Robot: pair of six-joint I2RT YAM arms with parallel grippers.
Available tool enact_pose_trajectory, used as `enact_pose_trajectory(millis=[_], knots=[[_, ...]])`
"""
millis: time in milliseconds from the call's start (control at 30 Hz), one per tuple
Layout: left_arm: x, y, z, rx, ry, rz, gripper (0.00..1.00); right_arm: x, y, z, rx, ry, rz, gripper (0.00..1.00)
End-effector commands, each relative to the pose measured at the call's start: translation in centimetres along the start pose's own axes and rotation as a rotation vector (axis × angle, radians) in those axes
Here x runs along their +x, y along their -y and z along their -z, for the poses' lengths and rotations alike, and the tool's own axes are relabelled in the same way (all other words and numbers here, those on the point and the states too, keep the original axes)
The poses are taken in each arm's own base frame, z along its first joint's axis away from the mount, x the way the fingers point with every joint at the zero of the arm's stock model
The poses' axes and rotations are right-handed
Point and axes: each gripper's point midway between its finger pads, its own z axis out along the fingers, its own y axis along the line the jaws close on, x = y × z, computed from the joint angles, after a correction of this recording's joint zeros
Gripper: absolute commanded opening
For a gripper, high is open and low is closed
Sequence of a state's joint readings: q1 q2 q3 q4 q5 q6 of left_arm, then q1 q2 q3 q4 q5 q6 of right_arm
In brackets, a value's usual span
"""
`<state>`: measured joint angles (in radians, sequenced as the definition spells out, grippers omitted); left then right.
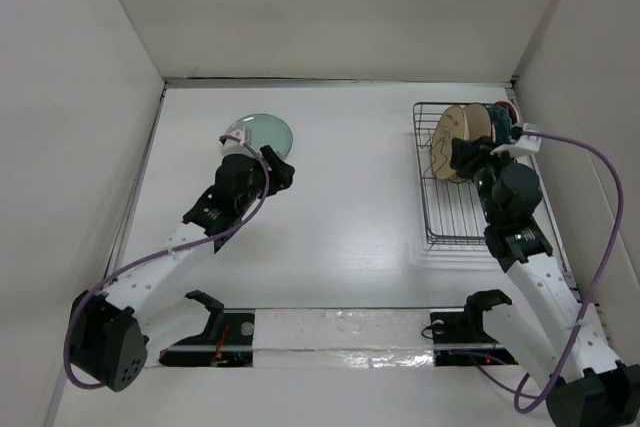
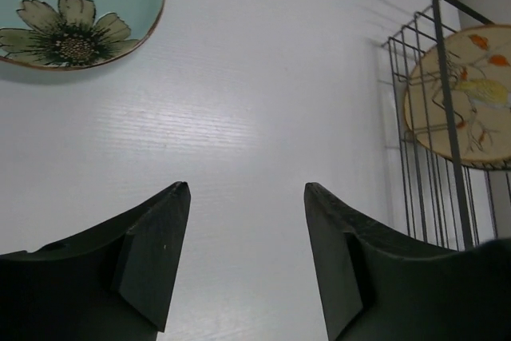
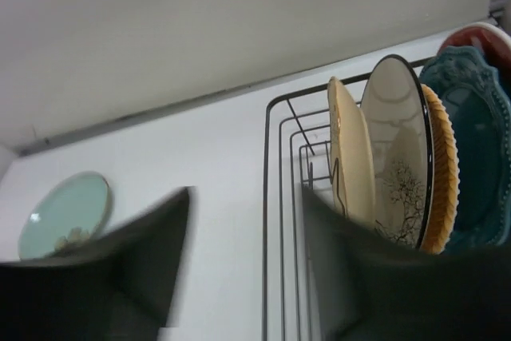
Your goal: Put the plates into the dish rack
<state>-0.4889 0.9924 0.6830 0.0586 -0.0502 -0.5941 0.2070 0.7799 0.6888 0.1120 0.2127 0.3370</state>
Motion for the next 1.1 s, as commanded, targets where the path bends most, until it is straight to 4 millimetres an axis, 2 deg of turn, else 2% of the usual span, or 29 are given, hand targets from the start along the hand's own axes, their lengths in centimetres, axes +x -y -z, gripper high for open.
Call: enact_pose_trajectory(millis=[0, 67, 133, 167, 200, 233, 267, 333, 367, 467, 500, 533, 633, 767, 933, 1067], knots=[[-3.2, -0.5, -2.0, -0.075, 0.149, 0.112, 0.57, 0.3, -3.1, 1.5, -0.171, 0.006, -0.06, 0.42], [-3.9, -2.7, -3.4, -0.177, 0.19, 0.138, 0.58, 0.4, -4.2, 2.4, -0.235, -0.009, -0.077, 0.0], [-4.1, -4.5, -4.4, -0.221, 0.211, 0.191, 0.58, -0.4, -5.3, 3.5, -0.301, 0.008, -0.091, 0.0], [-5.3, -5.8, -4.7, -0.236, 0.239, 0.222, 0.58, -0.6, -5.9, 4.0, -0.333, 0.016, -0.098, 0.0], [-5.7, -6.8, -5.1, -0.26, 0.246, 0.232, 0.57, -0.6, -6.5, 4.3, -0.349, 0.015, -0.102, 0.0], [-6.0, -8.0, -5.9, -0.304, 0.248, 0.236, 0.56, -0.5, -6.6, 4.3, -0.348, 0.013, -0.1, 0.0], [-6.6, -9.8, -6.2, -0.347, 0.255, 0.246, 0.55, -0.4, -6.8, 4.4, -0.347, 0.014, -0.103, 0.11], [-6.6, -11.7, -7.5, -0.4, 0.238, 0.246, 0.55, 0.1, -7.4, 4.3, -0.362, -0.002, -0.103, 0.22], [-7.0, -13.0, -7.7, -0.421, 0.244, 0.269, 0.55, 0.2, -7.4, 4.3, -0.364, -0.005, -0.103, 0.32], [-6.3, -15.4, -9.4, -0.445, 0.207, 0.314, 0.54, 0.4, -7.7, 4.3, -0.376, -0.013, -0.11, 0.46], [-6.4, -16.7, -9.6, -0.47, 0.209, 0.34, 0.54, 0.3, -7.9, 4.4, -0.385, -0.009, -0.114, 0.47], [-5.7, -17.6, -10.4, -0.484, 0.182, 0.351, 0.54, 0.2, -7.9, 4.5, -0.39, -0.005, -0.118, 0.48], [-5.3, -18.6, -11.8, -0.496, 0.165, 0.362, 0.54, 0.3, -8.1, 4.5, -0.397, -0.012, -0.103, 0.49], [-5.2, -19.4, -13.6, -0.499, 0.145, 0.367, 0.55, 0.7, -8.4, 4.3, -0.406, -0.024, -0.1, 0.5], [-4.3, -19.4, -15.7, -0.454, 0.115, 0.395, 0.54, 1.4, -8.6, 4.0, -0.416, -0.05, -0.101, 0.5], [-3.5, -19.3, -16.5, -0.425, 0.11, 0.433, 0.46, 1.7, -8.6, 3.8, -0.411, -0.056, -0.1, 0.5]])
